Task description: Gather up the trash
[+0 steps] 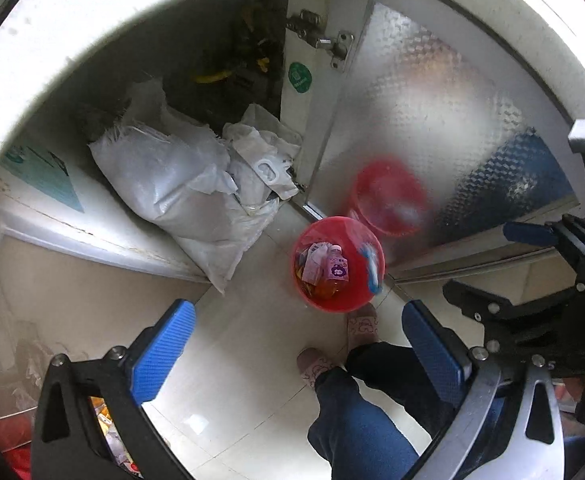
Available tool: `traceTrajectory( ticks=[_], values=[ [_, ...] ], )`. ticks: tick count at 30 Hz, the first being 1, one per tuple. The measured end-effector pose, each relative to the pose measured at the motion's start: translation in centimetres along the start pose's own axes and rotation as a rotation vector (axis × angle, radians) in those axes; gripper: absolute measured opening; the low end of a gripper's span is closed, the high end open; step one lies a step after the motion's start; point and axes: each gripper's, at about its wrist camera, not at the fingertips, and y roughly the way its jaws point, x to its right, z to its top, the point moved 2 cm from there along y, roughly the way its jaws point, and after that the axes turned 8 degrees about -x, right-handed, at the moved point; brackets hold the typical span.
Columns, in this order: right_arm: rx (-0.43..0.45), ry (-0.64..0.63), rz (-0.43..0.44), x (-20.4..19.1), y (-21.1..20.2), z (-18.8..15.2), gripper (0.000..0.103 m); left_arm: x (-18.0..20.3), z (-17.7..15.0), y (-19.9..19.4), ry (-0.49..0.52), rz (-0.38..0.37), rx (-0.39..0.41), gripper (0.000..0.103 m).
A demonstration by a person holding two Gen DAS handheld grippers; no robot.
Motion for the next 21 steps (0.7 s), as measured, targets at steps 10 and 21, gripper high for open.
traceTrajectory(
  ticks=[10,21],
  values=[
    [0.078,-0.019,0.036,-1.0,-8.8,0.3,0.102,0.4,0.3,-9.3,-0.021,0.015,0.084,0.103],
    [0.305,-0.044,-0.013,-1.3,-22.3,0.4,0.102,1.7,1.6,-23.0,-0.009,0.049,0.295,0.103]
  ],
)
